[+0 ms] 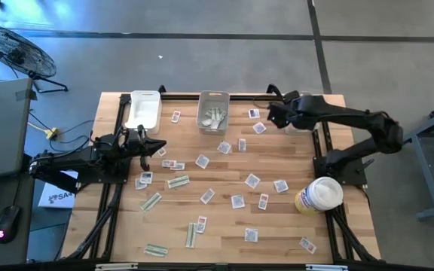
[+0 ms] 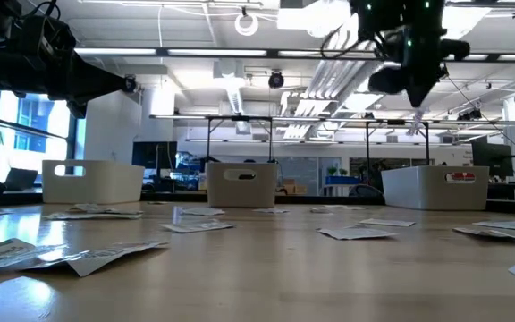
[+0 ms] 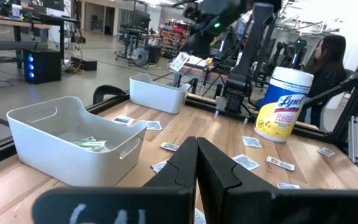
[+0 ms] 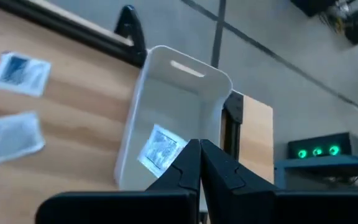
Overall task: Pick & Place First Aid Supplies
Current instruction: Put the orange pad into the right gray bin
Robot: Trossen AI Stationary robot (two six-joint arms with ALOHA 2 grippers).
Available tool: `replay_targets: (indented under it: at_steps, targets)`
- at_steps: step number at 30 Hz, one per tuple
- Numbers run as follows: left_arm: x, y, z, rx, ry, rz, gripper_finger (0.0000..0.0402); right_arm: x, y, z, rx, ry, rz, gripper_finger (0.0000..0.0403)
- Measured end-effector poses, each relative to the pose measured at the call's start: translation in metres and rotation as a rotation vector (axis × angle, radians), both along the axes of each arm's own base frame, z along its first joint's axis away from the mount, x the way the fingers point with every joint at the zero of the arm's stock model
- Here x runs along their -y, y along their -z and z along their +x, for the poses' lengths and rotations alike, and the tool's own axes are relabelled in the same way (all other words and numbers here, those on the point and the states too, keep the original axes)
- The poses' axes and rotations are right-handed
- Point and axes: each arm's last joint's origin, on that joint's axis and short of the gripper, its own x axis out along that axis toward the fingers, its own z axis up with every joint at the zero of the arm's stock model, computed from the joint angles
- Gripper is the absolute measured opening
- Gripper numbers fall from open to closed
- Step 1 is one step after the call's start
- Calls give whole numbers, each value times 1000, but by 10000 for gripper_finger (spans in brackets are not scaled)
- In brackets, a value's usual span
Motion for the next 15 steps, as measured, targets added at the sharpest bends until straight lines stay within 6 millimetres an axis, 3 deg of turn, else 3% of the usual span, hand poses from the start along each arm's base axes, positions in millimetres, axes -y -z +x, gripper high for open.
replay_targets:
  at_steps: [7,15]
  targets:
    - [0,0,0,0,0,0,1,37,48,-13,68,65,50,0]
    - [0,0,0,0,-1,0,1,47,84,-30,70,81,152,12]
